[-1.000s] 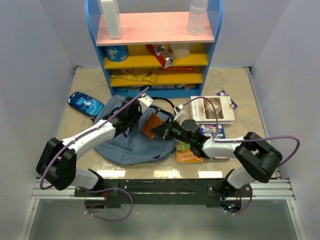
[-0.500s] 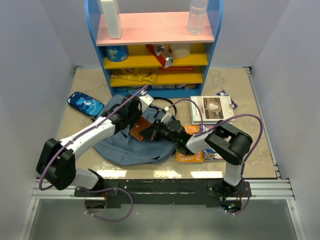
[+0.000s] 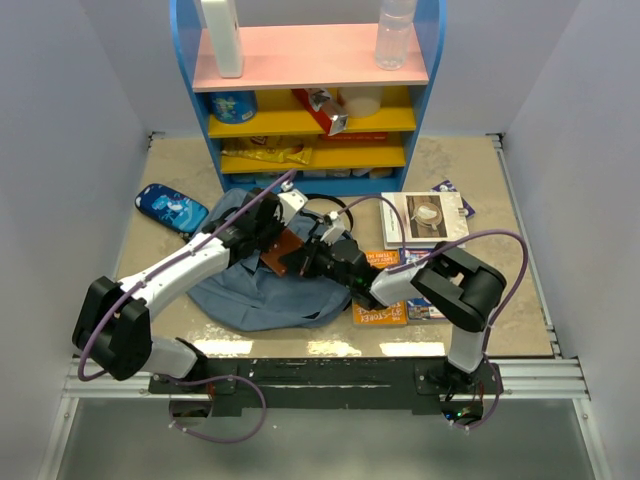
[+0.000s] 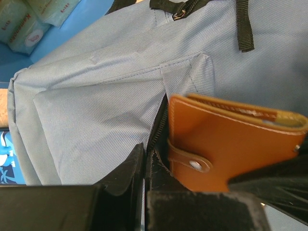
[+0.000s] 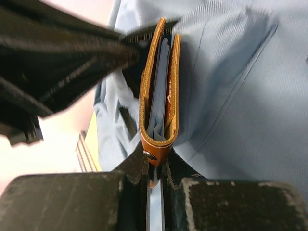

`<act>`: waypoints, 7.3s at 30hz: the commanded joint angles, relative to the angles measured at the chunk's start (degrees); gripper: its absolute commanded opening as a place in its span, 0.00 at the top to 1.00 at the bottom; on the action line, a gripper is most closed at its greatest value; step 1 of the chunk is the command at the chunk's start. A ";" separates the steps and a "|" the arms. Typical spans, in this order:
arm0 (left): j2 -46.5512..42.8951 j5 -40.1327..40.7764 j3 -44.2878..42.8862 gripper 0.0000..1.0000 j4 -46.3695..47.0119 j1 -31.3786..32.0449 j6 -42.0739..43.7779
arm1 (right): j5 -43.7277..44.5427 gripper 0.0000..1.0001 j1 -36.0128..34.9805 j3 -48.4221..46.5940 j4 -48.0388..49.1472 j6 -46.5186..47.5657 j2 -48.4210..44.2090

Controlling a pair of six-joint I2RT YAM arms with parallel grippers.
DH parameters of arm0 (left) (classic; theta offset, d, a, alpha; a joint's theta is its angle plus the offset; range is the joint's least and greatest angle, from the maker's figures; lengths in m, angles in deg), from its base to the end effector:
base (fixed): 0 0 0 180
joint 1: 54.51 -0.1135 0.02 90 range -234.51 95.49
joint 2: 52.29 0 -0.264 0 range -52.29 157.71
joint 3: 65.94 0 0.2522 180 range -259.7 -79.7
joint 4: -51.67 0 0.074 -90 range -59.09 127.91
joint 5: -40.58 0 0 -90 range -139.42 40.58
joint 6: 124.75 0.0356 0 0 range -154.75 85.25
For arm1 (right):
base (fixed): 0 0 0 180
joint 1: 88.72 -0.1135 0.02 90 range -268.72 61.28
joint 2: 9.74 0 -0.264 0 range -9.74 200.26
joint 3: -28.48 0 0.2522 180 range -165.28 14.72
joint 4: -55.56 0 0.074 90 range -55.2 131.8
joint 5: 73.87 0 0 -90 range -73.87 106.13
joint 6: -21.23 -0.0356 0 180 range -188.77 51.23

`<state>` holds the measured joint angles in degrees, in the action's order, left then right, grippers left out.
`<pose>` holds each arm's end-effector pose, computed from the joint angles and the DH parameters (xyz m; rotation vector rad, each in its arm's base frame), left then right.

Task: Pack the student bag
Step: Place the personal item in the student bag, then zip the student bag at the center of the board.

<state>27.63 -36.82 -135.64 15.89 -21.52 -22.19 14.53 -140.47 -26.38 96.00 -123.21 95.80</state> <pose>0.2538 -0.1555 0.2505 0.8125 2.2058 0.0869 0.2211 0.2821 0.1533 0.0232 1.9627 1.3278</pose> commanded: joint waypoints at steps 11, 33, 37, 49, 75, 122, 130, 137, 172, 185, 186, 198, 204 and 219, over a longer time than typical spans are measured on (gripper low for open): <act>-2.40 -3.20 -4.17 1.00 0.66 -0.30 -0.87 | 2.93 1.00 -5.02 -10.67 0.83 -0.50 8.19; -2.14 -6.10 -4.00 1.00 0.31 -0.21 -2.36 | 1.43 0.39 -5.12 -19.80 -3.91 2.92 14.61; -2.14 -5.75 -3.65 1.00 0.31 -0.21 -2.19 | 4.33 0.35 -4.68 -15.79 -2.00 6.00 9.27; 0.06 -4.61 -3.03 1.00 1.54 -0.21 -2.45 | 8.38 0.91 -5.21 0.67 4.87 6.53 -1.47; -0.91 -5.31 -5.41 1.00 -1.01 -0.21 -2.63 | 9.34 1.00 -3.01 -16.13 -7.88 13.73 8.57; 5.51 -11.02 -3.56 1.00 4.01 -2.76 -1.57 | 16.72 0.50 -17.77 -7.58 -8.49 34.47 -4.12; 5.07 -11.54 -3.91 1.00 3.48 -2.76 -1.84 | 25.68 0.41 -19.09 -16.55 -10.34 40.46 3.44; 4.81 -12.25 -5.31 1.00 2.33 -2.85 -2.18 | 30.26 0.37 -19.27 -19.36 -12.44 41.25 6.52; -4.75 -25.95 -10.77 0.16 -7.41 -20.67 2.19 | 28.50 1.00 -19.18 -20.51 -14.91 38.53 4.42; -10.75 -52.58 -0.05 0.19 -25.08 -36.16 28.91 | 25.25 1.00 -17.69 -22.97 -15.70 36.94 4.85; -10.23 -52.68 0.48 0.21 -25.52 -36.24 29.97 | 24.99 0.99 -17.51 -23.23 -15.70 36.94 4.85; -8.91 -52.85 3.39 0.45 -22.72 -36.24 30.25 | 21.74 0.96 -16.11 -27.63 -15.52 37.65 9.69; -6.71 -52.85 2.77 0.72 -20.78 -38.09 29.37 | 20.94 0.93 -16.11 -27.80 -14.73 38.09 10.74; -4.68 -54.88 2.06 0.76 -21.92 -38.71 29.89 | 19.10 0.91 -15.23 -31.93 -15.96 37.91 14.78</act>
<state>24.09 -89.54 -132.60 -6.34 -59.77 6.83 34.40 -156.55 -55.38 78.67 -85.59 110.13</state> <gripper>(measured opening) 0.244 0.159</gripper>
